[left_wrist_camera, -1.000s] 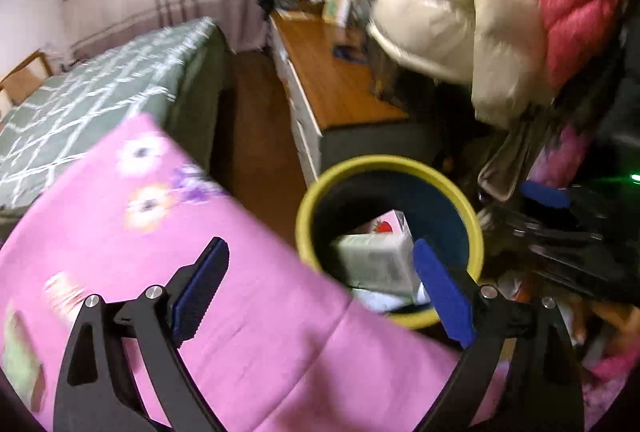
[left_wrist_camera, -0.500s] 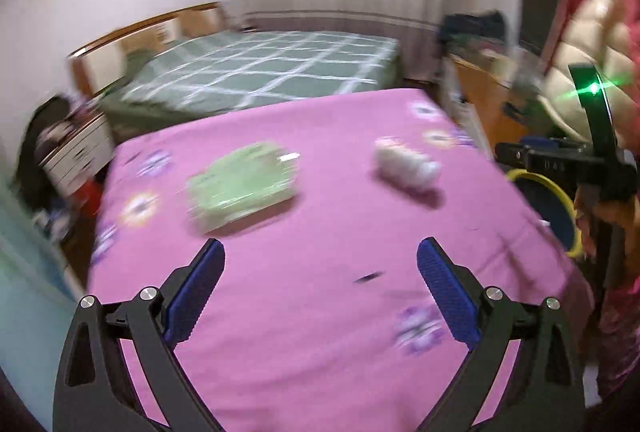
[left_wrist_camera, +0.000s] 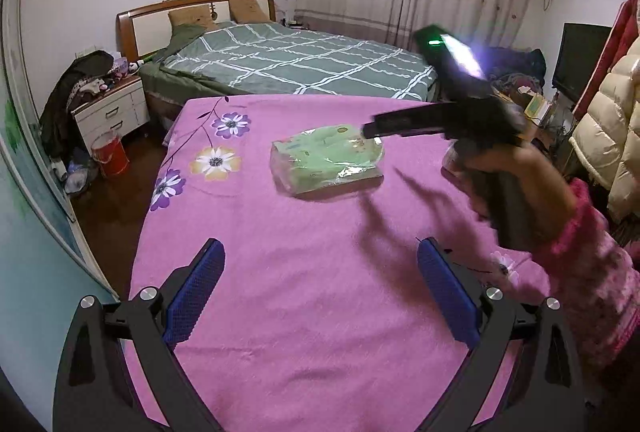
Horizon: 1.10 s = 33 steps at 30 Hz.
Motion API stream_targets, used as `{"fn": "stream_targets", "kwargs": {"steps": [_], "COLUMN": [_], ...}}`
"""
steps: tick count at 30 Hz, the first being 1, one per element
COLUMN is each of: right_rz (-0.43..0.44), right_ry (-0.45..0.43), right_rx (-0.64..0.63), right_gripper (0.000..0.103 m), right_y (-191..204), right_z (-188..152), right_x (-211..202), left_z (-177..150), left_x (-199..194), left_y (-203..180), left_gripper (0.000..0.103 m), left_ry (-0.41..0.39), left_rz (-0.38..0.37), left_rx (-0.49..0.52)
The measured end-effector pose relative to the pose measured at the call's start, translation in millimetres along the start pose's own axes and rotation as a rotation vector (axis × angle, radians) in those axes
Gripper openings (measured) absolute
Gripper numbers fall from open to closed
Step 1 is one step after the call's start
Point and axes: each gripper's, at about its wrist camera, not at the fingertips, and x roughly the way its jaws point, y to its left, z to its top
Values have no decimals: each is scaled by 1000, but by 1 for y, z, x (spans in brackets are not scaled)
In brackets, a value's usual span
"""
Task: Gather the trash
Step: 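Grasp the green plastic bag with the right tool, then carry the green bag over the bin and open the right tool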
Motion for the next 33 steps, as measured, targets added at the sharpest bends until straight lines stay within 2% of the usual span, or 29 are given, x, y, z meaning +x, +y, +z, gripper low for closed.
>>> {"fn": "stream_targets", "kwargs": {"steps": [2,5,7,8,12,13,16,18,22,28,33], "right_rz": [-4,5,28,55,91,103,91,73,40,-76,-234], "right_ry": [34,73,97,107,63,37,-20,-79,-137,-212,-228], "right_rx": [34,66,80,97,118,120,117,138,206,375,543], "right_gripper": [57,44,14,10,7,7,7,7,7,7,7], "right_y": [2,2,-2,-5,-19,-23,-29,-47,-84,-166,-239], "right_z": [6,7,5,3,-7,-10,-17,-28,-53,-119,-195], "right_x": [15,28,34,35,18,3,-22,-53,-92,-158,-206], "left_z": [0,-1,0,0,1,1,3,7,12,20,31], "left_x": [1,1,4,5,7,8,9,10,17,34,53], "left_y": [-2,-4,-4,-4,-12,-14,-26,-34,-54,-93,-135], "left_gripper": [95,95,95,95,95,95,95,95,95,95,95], "left_ry": [2,6,6,7,10,10,6,3,6,28,30], "left_rz": [-1,-8,-13,-17,-32,-35,-54,-66,-99,-147,-166], "left_rx": [1,-4,-11,-15,-11,-5,21,35,63,111,177]}}
